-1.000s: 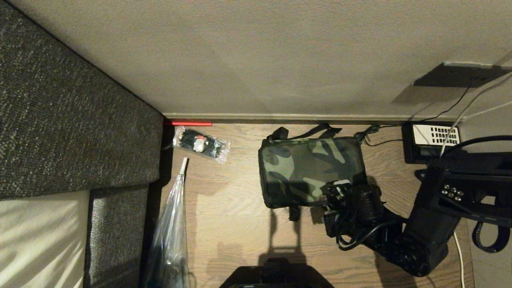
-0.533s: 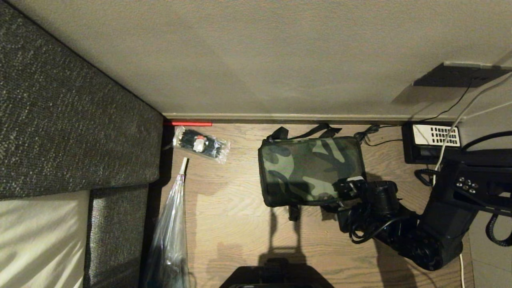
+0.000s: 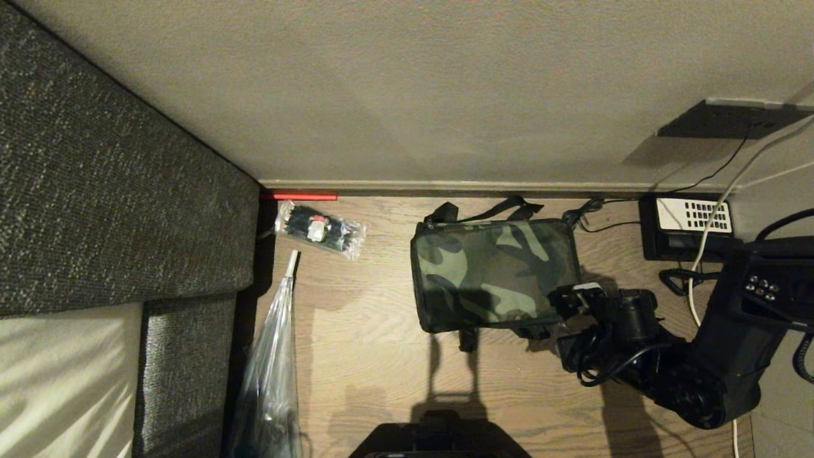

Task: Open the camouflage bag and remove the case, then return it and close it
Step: Open the top of the storage box

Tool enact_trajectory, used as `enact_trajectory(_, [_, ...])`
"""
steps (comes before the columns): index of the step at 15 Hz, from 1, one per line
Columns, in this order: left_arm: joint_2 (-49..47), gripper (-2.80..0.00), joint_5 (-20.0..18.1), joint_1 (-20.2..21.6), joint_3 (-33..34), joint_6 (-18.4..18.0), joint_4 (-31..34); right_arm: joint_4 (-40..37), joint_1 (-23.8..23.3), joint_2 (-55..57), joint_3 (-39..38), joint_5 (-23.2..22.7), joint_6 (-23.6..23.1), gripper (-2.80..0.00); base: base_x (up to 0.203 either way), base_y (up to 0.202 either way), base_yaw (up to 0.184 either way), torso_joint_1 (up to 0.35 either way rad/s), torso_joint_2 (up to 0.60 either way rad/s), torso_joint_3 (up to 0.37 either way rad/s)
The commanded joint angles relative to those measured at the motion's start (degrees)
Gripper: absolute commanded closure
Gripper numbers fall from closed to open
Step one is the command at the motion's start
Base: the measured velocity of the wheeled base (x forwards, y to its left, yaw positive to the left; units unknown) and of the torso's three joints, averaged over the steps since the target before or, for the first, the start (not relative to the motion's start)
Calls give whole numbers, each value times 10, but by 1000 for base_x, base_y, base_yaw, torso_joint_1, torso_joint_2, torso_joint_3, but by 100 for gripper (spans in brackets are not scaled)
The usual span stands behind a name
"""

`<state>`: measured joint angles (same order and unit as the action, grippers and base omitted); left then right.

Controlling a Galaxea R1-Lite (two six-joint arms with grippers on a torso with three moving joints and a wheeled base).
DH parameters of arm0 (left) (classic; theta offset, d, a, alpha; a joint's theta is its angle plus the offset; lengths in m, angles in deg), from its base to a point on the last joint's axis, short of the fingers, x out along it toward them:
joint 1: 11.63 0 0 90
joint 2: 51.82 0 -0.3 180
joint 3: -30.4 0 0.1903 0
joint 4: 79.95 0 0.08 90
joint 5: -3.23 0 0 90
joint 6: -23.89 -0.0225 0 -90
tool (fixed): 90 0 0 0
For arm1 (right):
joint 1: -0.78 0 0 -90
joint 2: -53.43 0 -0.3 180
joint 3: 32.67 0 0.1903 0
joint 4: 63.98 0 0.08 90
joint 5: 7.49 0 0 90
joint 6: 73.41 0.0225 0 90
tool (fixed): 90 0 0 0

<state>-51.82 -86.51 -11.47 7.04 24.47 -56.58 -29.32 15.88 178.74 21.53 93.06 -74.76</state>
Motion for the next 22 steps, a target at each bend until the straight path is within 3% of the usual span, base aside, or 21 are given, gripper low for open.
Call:
enact_trajectory(1, [-1, 0, 0, 0, 0, 0, 0, 9, -13, 5, -9, -1, -12, 0, 0, 0, 0, 0, 0, 0])
enact_trajectory(12, [0, 0, 0, 0, 0, 0, 0, 5, -33, 5, 2, 4, -12, 0, 0, 0, 0, 0, 0, 0])
enact_trajectory(22, [0, 0, 0, 0, 0, 0, 0, 0, -53, 8, 26, -1, -44, 0, 0, 0, 0, 0, 0, 0])
